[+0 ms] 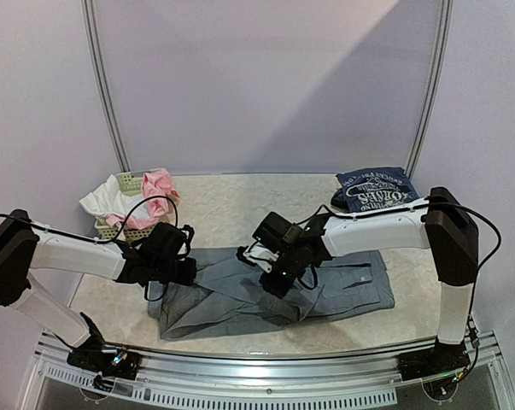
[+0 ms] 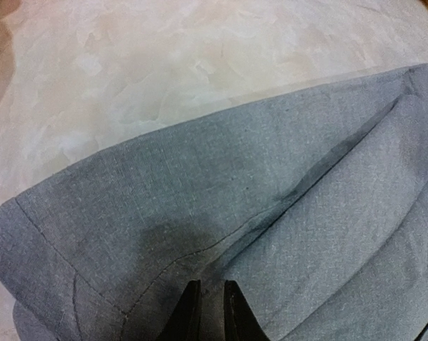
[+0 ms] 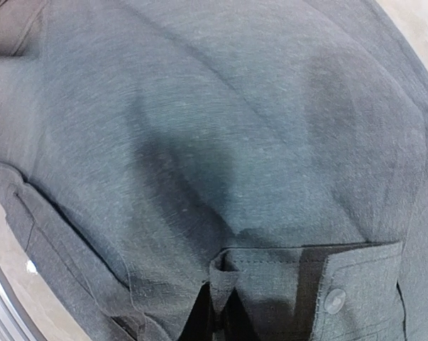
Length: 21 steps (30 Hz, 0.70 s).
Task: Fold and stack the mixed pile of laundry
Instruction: Fold the 1/3-folded shirt at the center of the board.
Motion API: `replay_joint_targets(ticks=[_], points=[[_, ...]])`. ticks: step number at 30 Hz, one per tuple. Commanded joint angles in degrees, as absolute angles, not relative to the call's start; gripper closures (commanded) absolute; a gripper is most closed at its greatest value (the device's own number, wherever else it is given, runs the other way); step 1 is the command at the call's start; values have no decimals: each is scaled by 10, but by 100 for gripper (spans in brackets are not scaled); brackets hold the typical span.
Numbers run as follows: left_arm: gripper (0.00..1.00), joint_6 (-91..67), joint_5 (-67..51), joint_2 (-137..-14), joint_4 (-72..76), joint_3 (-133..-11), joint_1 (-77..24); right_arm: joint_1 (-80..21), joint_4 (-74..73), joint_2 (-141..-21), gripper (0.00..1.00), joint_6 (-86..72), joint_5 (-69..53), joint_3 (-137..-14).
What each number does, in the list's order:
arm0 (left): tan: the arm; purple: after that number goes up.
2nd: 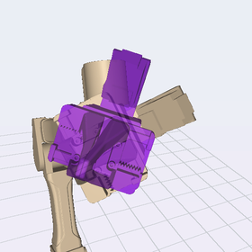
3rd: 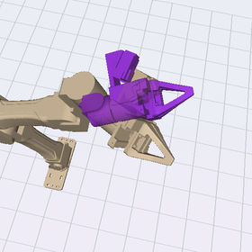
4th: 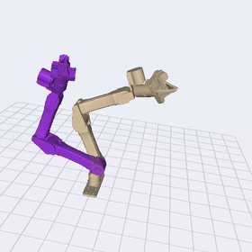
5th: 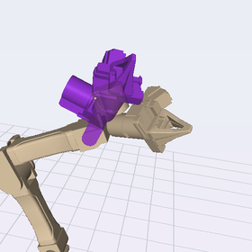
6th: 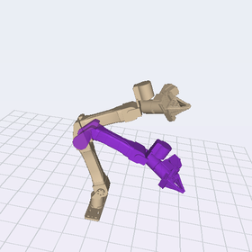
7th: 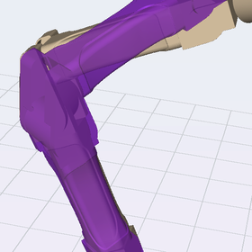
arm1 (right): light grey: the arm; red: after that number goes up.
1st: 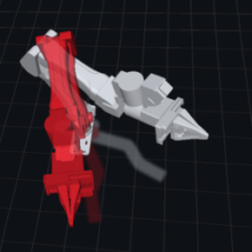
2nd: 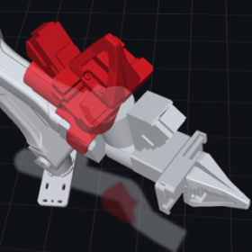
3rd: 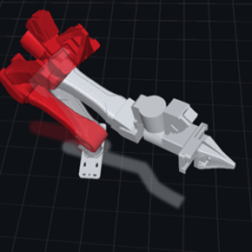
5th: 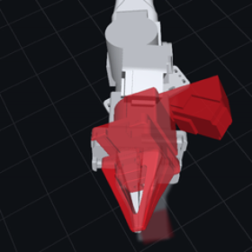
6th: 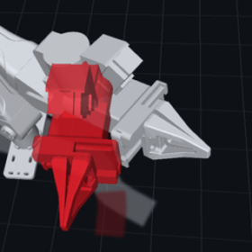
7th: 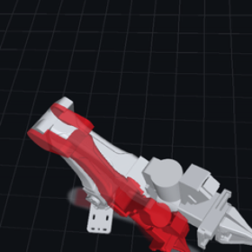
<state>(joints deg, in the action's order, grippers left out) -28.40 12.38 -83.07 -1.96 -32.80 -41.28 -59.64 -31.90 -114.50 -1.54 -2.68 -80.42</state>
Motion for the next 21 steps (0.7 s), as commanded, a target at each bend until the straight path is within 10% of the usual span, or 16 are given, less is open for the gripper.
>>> replay_joint_targets(ticks=[1,21], points=[[88,-291,129,-835,11,-313,-405,-599,-326,-1122,100,-13,24,-808],[91,-288,136,-833,29,-303,-405,-596,-284,-966,100,-48,160,-770]])
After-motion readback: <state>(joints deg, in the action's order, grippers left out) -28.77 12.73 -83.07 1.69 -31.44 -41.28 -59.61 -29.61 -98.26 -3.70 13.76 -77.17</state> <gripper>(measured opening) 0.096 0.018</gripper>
